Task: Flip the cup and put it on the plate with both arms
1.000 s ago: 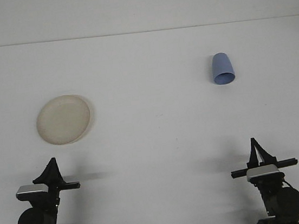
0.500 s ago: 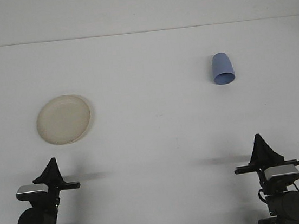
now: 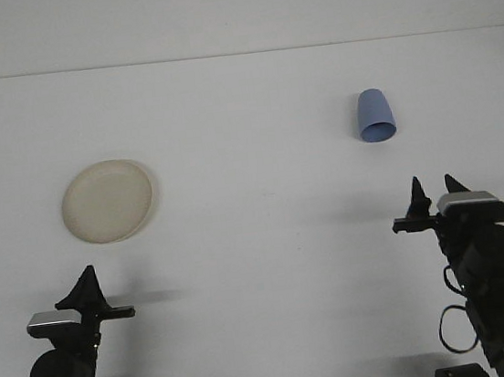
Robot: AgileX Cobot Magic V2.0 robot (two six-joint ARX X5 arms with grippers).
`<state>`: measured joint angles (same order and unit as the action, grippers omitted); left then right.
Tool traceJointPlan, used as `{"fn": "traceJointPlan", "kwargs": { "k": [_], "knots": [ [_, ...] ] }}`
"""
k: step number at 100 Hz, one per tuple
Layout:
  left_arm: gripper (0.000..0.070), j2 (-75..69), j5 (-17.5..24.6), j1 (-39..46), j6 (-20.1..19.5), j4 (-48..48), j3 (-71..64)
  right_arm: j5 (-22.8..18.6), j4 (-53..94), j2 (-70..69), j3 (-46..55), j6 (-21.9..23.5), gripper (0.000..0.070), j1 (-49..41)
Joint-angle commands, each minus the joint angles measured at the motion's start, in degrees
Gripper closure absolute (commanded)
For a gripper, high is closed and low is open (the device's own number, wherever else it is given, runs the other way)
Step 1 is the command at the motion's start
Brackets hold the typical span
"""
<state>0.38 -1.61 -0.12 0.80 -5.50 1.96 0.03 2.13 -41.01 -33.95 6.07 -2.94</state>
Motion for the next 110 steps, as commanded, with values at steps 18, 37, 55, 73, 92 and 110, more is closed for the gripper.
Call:
{"fn": "traceJointPlan", "kwargs": {
  "k": [18, 37, 55, 73, 92, 110],
  "knots": [
    [0.0685, -0.15, -0.35, 0.04, 0.13, -0.57, -1.14, 0.04, -18.62, -19.04, -1.18, -10.08, 0.0188, 0.11],
    [0.0685, -0.15, -0.35, 0.04, 0.13, -0.57, -1.16, 0.00, -29.16, -34.95, -4.22, -13.27, 0.0181, 1.73],
    [0.0685, -0.15, -0.35, 0.04, 0.13, -0.57, -1.14, 0.00, -29.18, -47.91, -11.85, -18.14, 0.0175, 3.98],
    [0.0685, -0.15, -0.35, 0.04, 0.13, -0.57, -1.16, -0.02, -29.38, -58.53, -19.28, -21.22, 0.0175, 6.10],
    [0.0685, -0.15, -0.35, 0.04, 0.13, -0.57, -1.16, -0.37, -29.59, -68.17, -26.67, -24.09, 0.0175, 7.54],
    [0.0685, -0.15, -0.35, 0.04, 0.13, -0.57, -1.14, -4.87, -33.40, -74.23, -31.21, -24.35, 0.0175, 8.20]
  ]
}}
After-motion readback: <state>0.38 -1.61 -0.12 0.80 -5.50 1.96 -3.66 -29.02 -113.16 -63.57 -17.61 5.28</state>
